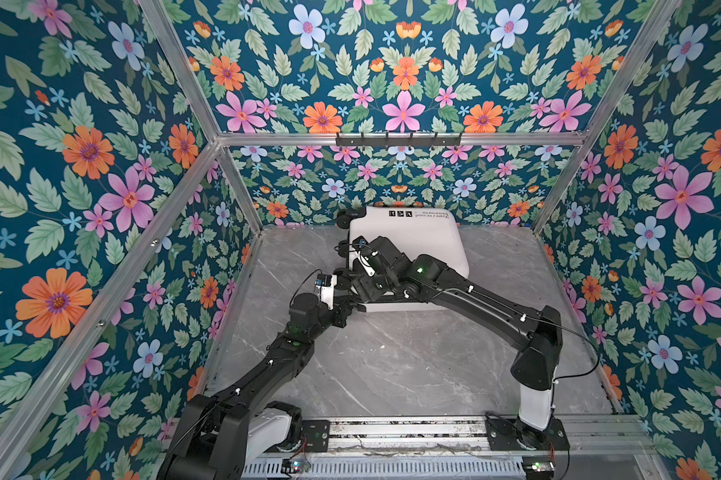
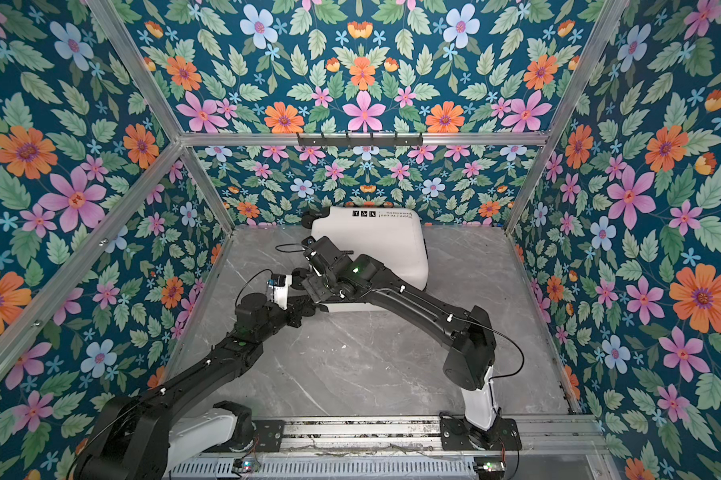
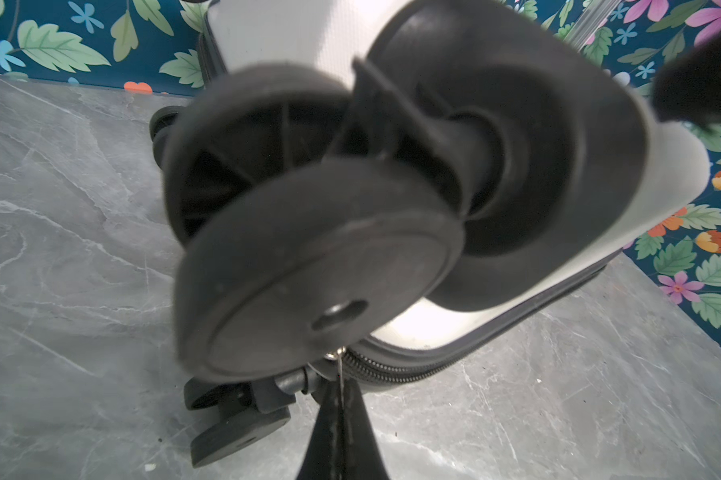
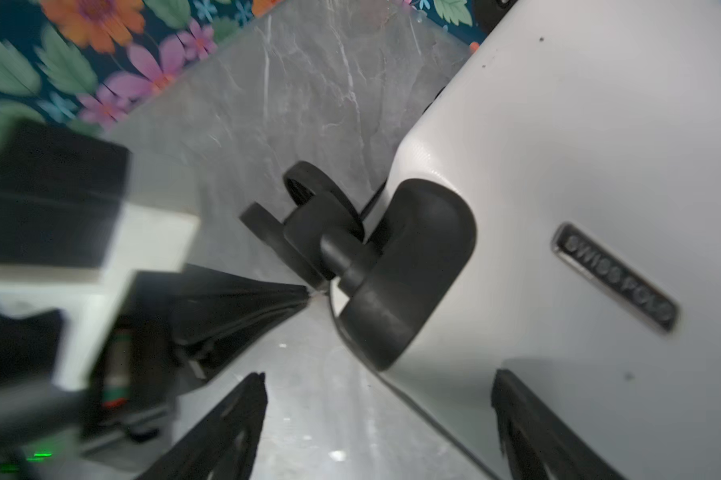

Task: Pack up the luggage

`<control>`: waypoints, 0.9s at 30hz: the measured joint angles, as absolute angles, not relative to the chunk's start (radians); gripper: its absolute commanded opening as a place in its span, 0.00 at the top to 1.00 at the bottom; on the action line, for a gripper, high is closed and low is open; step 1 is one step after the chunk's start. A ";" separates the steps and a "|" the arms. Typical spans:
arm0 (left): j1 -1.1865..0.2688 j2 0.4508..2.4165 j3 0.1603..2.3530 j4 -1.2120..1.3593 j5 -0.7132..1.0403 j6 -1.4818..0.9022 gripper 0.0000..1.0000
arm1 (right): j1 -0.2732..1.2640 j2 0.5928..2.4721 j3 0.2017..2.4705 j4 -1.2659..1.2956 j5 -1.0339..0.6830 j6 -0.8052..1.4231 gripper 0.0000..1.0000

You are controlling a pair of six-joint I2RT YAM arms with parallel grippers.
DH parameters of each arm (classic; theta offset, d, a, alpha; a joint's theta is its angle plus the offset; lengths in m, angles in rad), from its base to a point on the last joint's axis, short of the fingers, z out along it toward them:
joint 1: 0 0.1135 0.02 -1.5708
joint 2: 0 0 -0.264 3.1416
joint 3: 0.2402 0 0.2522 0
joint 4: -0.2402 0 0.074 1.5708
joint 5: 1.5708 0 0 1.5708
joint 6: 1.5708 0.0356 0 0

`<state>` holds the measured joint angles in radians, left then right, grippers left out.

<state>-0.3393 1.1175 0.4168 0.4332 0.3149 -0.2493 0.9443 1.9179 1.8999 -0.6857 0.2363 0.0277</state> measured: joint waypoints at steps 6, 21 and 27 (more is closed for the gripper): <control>-0.339 1.129 0.425 0.434 0.318 -0.249 1.00 | 0.952 1.915 1.816 -0.569 0.340 -0.251 0.12; -0.339 1.119 0.425 0.432 0.319 -0.249 1.00 | 0.957 2.043 1.958 -0.512 0.307 -0.444 0.12; -0.339 1.079 0.419 0.421 0.311 -0.249 1.00 | 0.944 2.119 2.088 -0.582 0.313 -0.426 0.13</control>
